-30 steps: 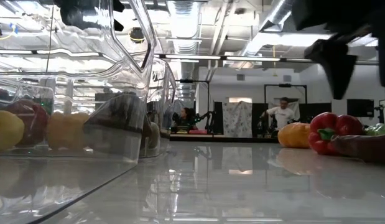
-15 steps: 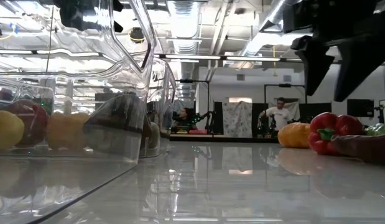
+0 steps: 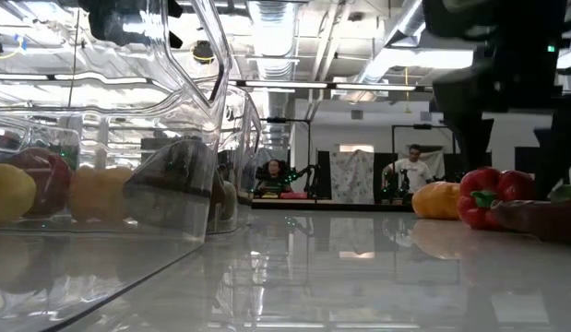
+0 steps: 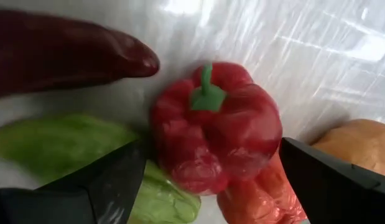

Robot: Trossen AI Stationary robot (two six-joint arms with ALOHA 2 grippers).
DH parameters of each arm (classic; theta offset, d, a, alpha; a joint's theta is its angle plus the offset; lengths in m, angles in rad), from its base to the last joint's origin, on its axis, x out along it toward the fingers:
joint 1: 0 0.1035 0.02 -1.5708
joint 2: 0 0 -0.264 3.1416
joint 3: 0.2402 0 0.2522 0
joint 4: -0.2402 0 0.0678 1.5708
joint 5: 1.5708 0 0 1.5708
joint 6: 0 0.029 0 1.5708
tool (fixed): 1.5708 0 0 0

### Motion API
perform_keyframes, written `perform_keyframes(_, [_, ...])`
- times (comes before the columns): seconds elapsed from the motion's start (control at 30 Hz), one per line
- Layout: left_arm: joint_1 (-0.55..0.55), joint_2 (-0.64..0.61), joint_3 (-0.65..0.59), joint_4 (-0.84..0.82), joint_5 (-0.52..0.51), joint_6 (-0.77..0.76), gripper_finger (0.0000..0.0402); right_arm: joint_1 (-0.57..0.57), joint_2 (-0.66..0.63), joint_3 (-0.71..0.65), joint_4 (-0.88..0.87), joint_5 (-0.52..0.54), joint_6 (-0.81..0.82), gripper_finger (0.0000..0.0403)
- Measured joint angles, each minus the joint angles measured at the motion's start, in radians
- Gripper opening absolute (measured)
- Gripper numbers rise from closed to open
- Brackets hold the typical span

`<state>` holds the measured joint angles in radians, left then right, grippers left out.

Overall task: Sort produce into baskets
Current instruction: Put the red bell pepper into the bottom transparent bin

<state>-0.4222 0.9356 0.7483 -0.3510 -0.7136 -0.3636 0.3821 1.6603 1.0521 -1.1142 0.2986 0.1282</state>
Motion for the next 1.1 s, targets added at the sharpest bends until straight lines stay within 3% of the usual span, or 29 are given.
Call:
perform_keyframes(0.2, [0.0, 0.0, 0.0, 0.001, 0.0, 0.0, 0.0368, -0.02, 0.079, -0.012, 0.006, 0.016, -0.049, 0.0384])
perform_keyframes(0.43, [0.0, 0.0, 0.0, 0.001, 0.0, 0.001, 0.0368, -0.025, 0.126, 0.012, 0.021, 0.034, -0.104, 0.0328])
perform_keyframes(0.63, [0.0, 0.0, 0.0, 0.005, -0.001, 0.009, 0.0368, -0.025, 0.091, 0.178, 0.07, 0.115, -0.105, 0.0322])
perform_keyframes(0.77, [0.0, 0.0, 0.0, 0.006, -0.004, 0.007, 0.0368, -0.026, 0.074, 0.298, 0.203, 0.153, -0.141, 0.0338])
perform_keyframes(0.83, [0.0, 0.0, 0.0, 0.007, -0.005, 0.007, 0.0368, -0.025, 0.066, 0.347, 0.281, 0.119, -0.178, 0.0341])
perform_keyframes(1.1, [0.0, 0.0, 0.0, 0.006, -0.007, 0.011, 0.0368, -0.004, 0.076, 0.398, 0.778, -0.23, -0.338, 0.0338])
